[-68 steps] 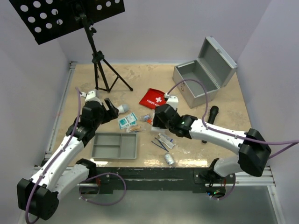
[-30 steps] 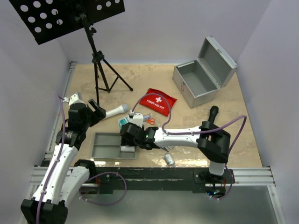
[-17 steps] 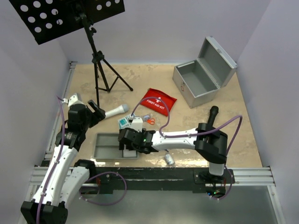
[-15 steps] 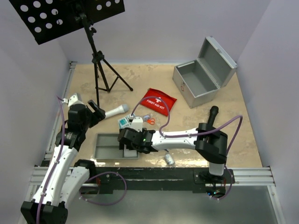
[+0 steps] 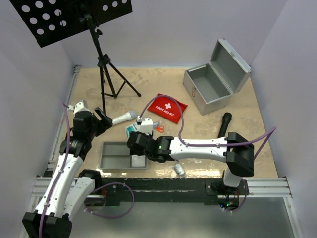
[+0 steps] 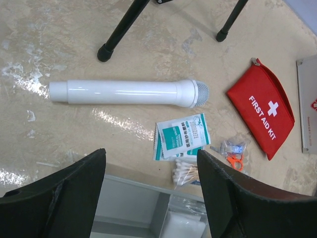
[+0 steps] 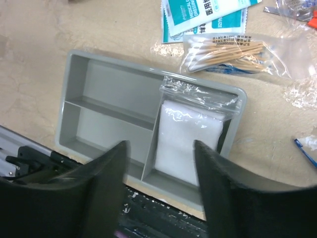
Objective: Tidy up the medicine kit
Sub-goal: Place the medical item at the medicine box compartment.
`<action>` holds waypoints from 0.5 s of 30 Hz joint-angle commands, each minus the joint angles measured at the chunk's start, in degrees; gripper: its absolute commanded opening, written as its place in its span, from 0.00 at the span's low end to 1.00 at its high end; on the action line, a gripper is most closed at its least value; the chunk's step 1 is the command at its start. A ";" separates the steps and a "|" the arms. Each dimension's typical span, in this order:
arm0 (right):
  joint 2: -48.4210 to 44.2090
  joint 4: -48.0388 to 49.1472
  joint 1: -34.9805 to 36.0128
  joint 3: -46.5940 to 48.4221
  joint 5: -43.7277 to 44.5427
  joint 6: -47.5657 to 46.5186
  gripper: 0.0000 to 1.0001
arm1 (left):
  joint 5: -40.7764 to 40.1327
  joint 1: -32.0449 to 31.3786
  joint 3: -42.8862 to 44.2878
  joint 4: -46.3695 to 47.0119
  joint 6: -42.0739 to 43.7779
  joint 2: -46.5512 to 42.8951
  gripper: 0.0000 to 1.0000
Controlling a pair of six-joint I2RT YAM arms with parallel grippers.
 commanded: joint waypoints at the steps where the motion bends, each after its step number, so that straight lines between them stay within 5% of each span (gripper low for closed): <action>1: -1.60 3.75 0.22 -3.04 1.91 -4.77 0.49 | 1.55 0.26 -1.06 2.00 0.52 -0.25 0.79; 8: -0.19 8.76 0.22 -4.72 1.38 -9.52 0.01 | 4.19 0.34 -2.82 2.97 0.26 -1.48 0.78; 15: 2.62 12.99 -0.40 -4.90 0.59 -14.17 0.00 | 5.25 0.26 -2.91 3.41 1.04 -2.19 0.77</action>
